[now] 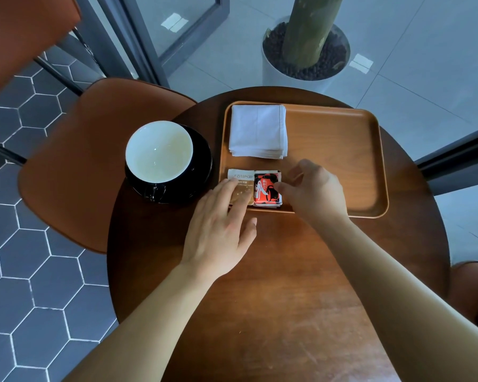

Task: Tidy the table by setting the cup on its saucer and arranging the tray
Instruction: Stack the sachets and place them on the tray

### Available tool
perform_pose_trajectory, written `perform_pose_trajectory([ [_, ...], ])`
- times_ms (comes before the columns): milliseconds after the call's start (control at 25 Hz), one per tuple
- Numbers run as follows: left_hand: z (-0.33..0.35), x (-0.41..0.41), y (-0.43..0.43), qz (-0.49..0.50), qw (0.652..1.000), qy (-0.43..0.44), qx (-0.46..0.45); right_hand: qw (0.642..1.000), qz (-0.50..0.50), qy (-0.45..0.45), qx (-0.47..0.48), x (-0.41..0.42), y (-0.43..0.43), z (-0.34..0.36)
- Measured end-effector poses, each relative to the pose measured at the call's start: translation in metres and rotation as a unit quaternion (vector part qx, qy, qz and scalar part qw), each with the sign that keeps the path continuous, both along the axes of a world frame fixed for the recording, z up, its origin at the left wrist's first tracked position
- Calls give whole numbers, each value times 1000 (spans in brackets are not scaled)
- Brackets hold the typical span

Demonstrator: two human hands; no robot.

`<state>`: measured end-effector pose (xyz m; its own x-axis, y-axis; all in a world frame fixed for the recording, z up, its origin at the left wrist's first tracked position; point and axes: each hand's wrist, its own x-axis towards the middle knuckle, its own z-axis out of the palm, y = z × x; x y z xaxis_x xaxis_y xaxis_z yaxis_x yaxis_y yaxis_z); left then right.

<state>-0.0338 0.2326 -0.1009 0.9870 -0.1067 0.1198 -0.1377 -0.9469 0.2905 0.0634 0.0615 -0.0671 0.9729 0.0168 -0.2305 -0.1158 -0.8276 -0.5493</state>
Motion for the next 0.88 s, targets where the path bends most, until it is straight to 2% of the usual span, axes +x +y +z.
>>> perform_pose_trajectory([
  [880,3,-2,1,5,1000,4,9,1000,5,-6,20,2,2,-5],
])
